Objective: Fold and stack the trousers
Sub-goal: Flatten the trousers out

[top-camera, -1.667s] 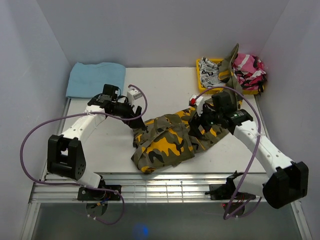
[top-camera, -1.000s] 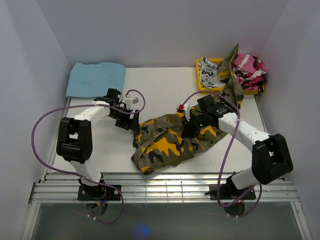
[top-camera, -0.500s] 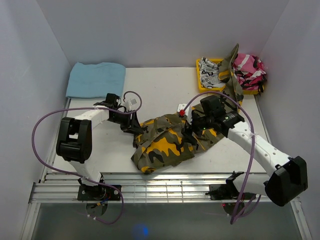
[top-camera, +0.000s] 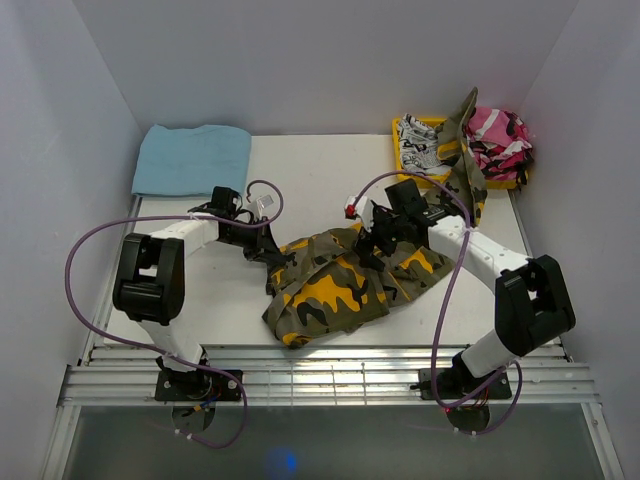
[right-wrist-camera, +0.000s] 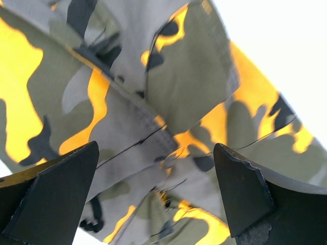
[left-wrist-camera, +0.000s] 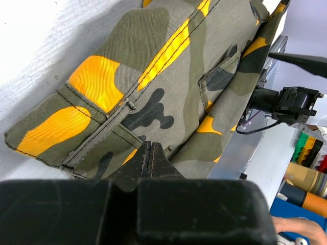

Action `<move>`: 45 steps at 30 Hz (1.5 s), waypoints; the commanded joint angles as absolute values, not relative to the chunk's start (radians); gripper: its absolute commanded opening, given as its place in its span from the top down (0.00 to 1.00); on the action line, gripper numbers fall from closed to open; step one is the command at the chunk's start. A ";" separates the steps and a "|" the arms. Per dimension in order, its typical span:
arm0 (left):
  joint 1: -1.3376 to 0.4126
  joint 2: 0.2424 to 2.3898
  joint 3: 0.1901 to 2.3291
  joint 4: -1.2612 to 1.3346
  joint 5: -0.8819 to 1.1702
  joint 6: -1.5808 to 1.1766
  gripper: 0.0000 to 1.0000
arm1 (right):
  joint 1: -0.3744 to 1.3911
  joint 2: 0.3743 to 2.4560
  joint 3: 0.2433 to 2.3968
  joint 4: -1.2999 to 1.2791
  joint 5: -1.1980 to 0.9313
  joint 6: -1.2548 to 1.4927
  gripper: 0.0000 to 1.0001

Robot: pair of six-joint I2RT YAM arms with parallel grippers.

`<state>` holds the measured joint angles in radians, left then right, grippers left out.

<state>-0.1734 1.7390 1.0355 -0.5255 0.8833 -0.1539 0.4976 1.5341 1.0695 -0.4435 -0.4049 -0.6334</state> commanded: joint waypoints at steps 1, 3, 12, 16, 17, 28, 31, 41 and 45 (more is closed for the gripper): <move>-0.173 1.733 1.029 -0.506 0.916 -0.143 1.00 | 0.499 1.548 1.123 -0.391 -0.433 -0.696 0.02; -0.173 1.733 1.034 -0.502 0.922 -0.144 1.00 | 0.492 1.558 1.123 -0.394 -0.476 -0.712 0.05; -0.173 1.747 1.057 -0.482 0.951 -0.179 1.00 | 0.494 1.669 1.203 -0.558 -0.598 -0.779 0.43; -0.163 1.735 1.077 -0.480 0.962 -0.195 1.00 | 0.495 1.651 1.213 -0.612 -0.636 -0.802 0.90; -0.153 1.720 1.080 -0.492 0.963 -0.199 1.00 | 0.494 1.643 1.221 -0.623 -0.638 -0.802 0.92; -0.002 1.562 0.838 -0.528 0.854 -0.195 0.13 | 0.495 1.503 1.200 -0.692 -0.673 -0.802 0.92; -0.002 1.569 0.786 -0.381 0.920 -0.285 0.11 | 0.495 1.506 1.200 -0.703 -0.680 -0.802 0.92; -0.005 1.655 0.703 0.030 1.067 -0.518 0.23 | 0.505 1.548 1.221 -0.721 -0.678 -0.799 0.92; -0.034 1.680 0.690 0.119 1.094 -0.577 0.31 | 0.506 1.557 1.241 -0.736 -0.680 -0.799 0.92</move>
<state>-0.0093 1.6760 0.7055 -0.0223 1.0153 -0.4988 0.4992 1.5558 1.1896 -0.6987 -0.6361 -0.7937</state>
